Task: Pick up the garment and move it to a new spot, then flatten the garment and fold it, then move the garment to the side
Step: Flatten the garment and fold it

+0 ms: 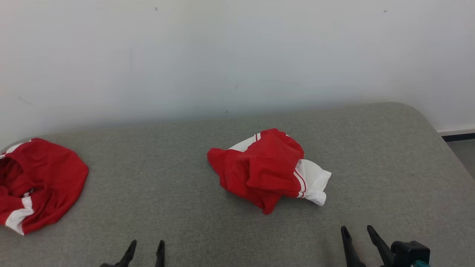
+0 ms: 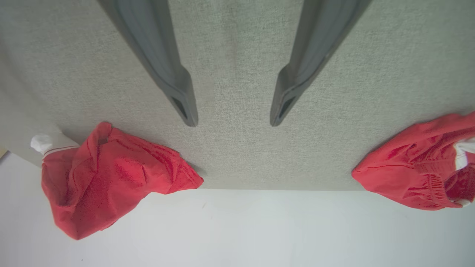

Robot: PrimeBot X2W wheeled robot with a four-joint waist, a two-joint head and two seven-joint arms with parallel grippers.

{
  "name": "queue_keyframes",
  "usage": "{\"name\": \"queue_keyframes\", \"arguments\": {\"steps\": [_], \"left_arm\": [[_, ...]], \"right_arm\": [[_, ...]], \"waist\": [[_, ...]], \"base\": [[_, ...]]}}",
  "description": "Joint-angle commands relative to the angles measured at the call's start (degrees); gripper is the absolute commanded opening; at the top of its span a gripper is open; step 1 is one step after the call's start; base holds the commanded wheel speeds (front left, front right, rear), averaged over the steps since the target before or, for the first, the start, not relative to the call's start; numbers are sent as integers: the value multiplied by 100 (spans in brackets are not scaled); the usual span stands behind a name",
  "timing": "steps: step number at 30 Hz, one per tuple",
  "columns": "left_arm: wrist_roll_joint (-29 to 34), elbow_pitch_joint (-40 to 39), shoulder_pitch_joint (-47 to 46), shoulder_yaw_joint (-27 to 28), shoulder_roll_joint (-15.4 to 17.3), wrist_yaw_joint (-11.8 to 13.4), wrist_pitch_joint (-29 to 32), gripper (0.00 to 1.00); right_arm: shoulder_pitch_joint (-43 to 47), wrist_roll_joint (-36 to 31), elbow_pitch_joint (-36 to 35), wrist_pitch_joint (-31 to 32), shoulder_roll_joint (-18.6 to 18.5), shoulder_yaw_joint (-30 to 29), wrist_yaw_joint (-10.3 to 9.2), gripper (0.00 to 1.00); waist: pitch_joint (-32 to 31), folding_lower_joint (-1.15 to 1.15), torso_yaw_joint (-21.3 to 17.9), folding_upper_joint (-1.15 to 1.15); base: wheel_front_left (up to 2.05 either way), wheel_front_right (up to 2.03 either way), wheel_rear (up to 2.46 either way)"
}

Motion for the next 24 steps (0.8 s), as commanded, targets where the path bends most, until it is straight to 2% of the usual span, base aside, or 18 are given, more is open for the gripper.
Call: {"name": "queue_keyframes", "arguments": {"steps": [1, 7, 12, 16, 24], "left_arm": [[26, -6, -184, -66, -40, -37, 76, 100], [125, 412, -1078, -403, -158, -194, 383, 100], [-65, 1063, -1889, -199, -286, 48, 716, 100], [-133, 1658, -2548, -39, -234, 219, 995, 100], [-433, 2911, -3536, 342, -183, 615, 1711, 100]], "right_arm": [[-40, -4, -20, 9, -4, 3, -12, 100], [-97, -9, -14, 68, -4, 78, -12, 100], [-158, -47, -56, 88, -2, 134, -12, 100], [-200, -35, -80, 111, -1, 227, -12, 100], [-308, 94, -86, 46, 0, 435, -12, 100]], "waist": [[126, 0, -302, 0], [329, 0, -947, 0], [468, 0, -1445, 0], [586, 0, -1774, 0], [924, 0, -2189, 0]], "base": [[0, 0, 0], [0, 0, 0], [0, 0, 0], [0, 0, 0], [0, 0, 0]]}}
